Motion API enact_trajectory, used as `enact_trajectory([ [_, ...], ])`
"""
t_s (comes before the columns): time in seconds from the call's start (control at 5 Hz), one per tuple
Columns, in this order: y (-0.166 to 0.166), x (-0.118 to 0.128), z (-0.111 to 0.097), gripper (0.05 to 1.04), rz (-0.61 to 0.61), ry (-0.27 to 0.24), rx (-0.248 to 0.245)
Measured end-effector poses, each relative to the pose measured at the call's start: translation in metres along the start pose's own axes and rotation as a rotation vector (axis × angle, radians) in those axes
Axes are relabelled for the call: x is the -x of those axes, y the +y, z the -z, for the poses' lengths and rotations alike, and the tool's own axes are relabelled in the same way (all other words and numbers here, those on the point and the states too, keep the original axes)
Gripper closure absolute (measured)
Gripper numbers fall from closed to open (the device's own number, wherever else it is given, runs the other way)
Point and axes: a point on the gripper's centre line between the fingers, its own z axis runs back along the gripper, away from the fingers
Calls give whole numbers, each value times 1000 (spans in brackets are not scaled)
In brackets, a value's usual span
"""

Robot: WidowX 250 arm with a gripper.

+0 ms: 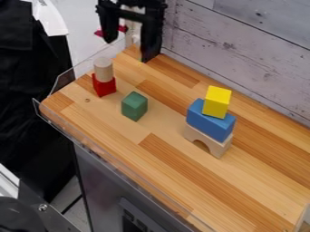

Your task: Take the cylinder off the red cube and put it on top of the yellow cube

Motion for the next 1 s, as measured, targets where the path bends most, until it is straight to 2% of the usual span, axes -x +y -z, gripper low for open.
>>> enact_trajectory([
  [0.2,19,-3,4,84,-27,1,-5],
  [0.4,30,-3,12,84,-35,28,-26],
  [1.0,40,4,39,84,-29,115,-17],
])
